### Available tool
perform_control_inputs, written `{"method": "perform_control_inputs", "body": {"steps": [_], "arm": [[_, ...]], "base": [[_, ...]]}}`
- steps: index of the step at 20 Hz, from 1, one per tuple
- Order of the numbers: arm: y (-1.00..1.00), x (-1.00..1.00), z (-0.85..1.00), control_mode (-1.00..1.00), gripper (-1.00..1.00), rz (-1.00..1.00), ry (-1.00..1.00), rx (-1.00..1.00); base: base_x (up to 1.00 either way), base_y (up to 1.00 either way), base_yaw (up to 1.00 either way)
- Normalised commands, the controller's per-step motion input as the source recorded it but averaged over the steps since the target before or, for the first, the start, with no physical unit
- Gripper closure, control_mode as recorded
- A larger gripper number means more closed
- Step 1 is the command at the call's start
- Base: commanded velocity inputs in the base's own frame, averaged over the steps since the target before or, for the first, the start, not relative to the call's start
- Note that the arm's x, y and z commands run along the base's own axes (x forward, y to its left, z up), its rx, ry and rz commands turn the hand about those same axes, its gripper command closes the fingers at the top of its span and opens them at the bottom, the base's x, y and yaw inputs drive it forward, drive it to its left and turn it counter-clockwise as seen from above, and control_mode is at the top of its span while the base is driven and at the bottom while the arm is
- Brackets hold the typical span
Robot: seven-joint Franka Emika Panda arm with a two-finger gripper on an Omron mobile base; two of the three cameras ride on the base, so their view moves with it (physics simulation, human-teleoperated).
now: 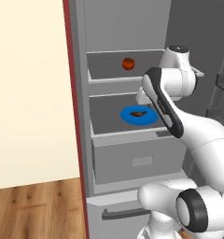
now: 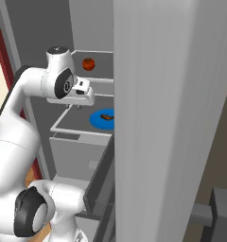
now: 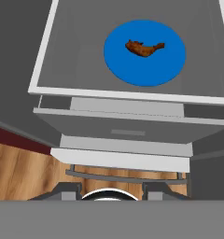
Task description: Transport the chicken drumstick from the fridge to the microwave and turn on the microwave.
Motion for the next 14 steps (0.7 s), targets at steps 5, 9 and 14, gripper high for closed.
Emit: {"method": "perform_control_inputs", "body": {"steps": [5, 9, 14], "arm": [[0.0, -0.02, -0.16, -1.0, -1.0, 0.0, 0.0, -0.01], [0.0, -0.04, -0.19, -1.0, -1.0, 0.0, 0.0, 0.0], [0.0, -0.03, -0.19, -1.0, -1.0, 0.01, 0.0, -0.03]], "base": [[0.0, 0.0, 0.0], [0.0, 0.0, 0.0], [0.0, 0.0, 0.0]]}}
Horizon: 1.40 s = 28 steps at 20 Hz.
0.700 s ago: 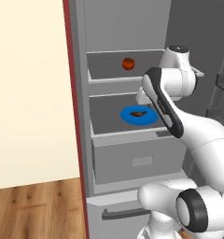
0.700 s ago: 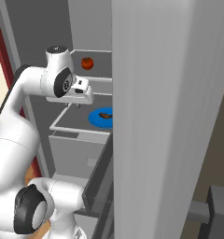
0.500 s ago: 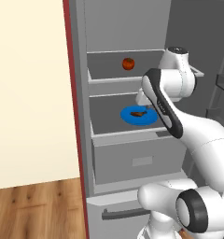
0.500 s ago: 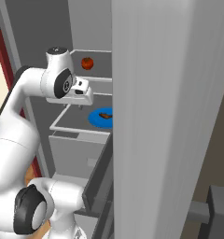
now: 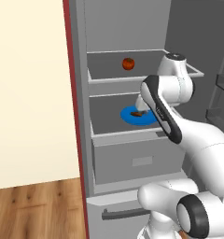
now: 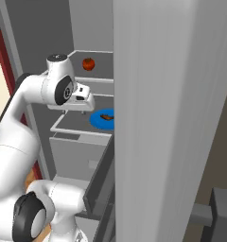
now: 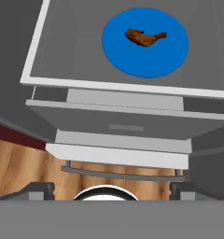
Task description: Transport the chicken drumstick from the fridge to the microwave and turn on the microwave.
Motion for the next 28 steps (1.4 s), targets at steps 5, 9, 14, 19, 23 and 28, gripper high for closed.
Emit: {"method": "perform_control_inputs", "body": {"steps": [5, 9, 14, 19, 23, 28], "arm": [[-0.04, 0.0, -0.3, -1.0, -1.0, 0.01, -0.06, 0.0], [0.0, 0.0, -0.42, -1.0, -1.0, 0.02, -0.12, 0.0], [0.0, 0.0, -0.19, -1.0, -1.0, 0.03, -0.06, 0.0], [0.0, 0.02, -0.01, -1.0, -1.0, 0.02, -0.01, -0.02], [-0.01, 0.16, -0.03, -1.0, -1.0, 0.0, -0.08, -0.01], [-0.08, 0.23, -0.02, -1.0, -1.0, 0.01, -0.02, 0.0]], "base": [[0.0, 0.0, 0.0], [0.0, 0.0, 0.0], [0.0, 0.0, 0.0], [0.0, 0.0, 0.0], [0.0, 0.0, 0.0], [0.0, 0.0, 0.0]]}}
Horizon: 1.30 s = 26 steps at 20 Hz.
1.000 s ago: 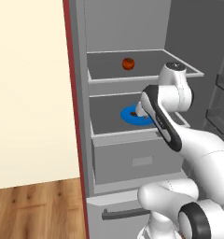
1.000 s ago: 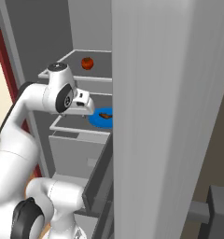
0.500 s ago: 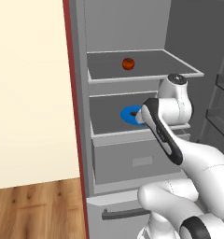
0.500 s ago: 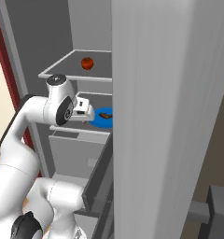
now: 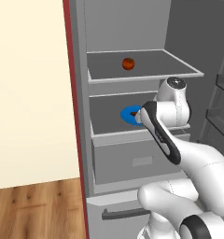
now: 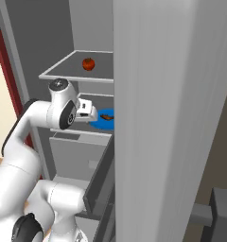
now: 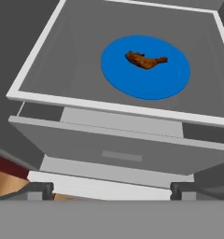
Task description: Transport the chicken drumstick from the fridge to the microwave and turn on the microwave.
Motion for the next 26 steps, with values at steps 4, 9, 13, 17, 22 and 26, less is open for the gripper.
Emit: {"method": "perform_control_inputs", "body": {"steps": [4, 9, 13, 17, 22, 26], "arm": [[-0.11, 0.21, 0.0, -1.0, -1.0, 0.0, 0.01, 0.0], [-0.1, 0.34, 0.0, -1.0, -1.0, 0.0, 0.0, 0.0], [-0.11, 0.36, -0.01, -1.0, -1.0, 0.0, 0.02, 0.0], [-0.09, 0.41, -0.08, -1.0, -1.0, 0.0, 0.01, 0.0], [-0.05, 0.35, -0.33, -1.0, -1.0, 0.0, 0.0, 0.0], [-0.11, 0.31, -0.23, -1.0, -1.0, 0.0, 0.0, 0.0]], "base": [[0.0, 0.0, 0.0], [0.0, 0.0, 0.0], [0.0, 0.0, 0.0], [0.0, 0.0, 0.0], [0.0, 0.0, 0.0], [0.0, 0.0, 0.0]]}}
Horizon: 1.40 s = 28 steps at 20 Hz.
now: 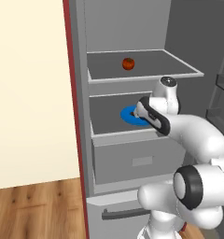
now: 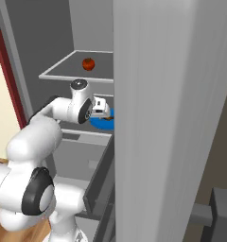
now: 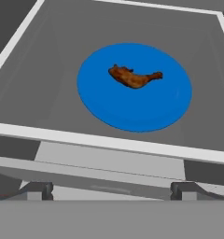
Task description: Transport the chicken drumstick from the fridge to the microwave and turn on the microwave.
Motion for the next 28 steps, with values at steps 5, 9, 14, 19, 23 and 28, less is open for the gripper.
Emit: {"method": "perform_control_inputs", "body": {"steps": [5, 9, 14, 19, 23, 28], "arm": [[-0.08, 0.37, -0.18, -1.0, -1.0, 0.0, 0.0, 0.0], [-0.01, 0.28, -0.2, -1.0, -1.0, 0.0, 0.0, 0.0], [-0.01, 0.12, 0.0, -1.0, -1.0, 0.0, 0.0, 0.0], [-0.03, 0.14, -0.1, -1.0, -1.0, 0.04, 0.0, -0.01], [-0.05, 0.17, -0.09, -1.0, -1.0, 0.05, 0.0, -0.02], [-0.03, 0.14, -0.02, -1.0, -1.0, 0.04, 0.0, 0.0]], "base": [[0.0, 0.0, 0.0], [0.0, 0.0, 0.0], [0.0, 0.0, 0.0], [0.0, 0.0, 0.0], [0.0, 0.0, 0.0], [0.0, 0.0, 0.0]]}}
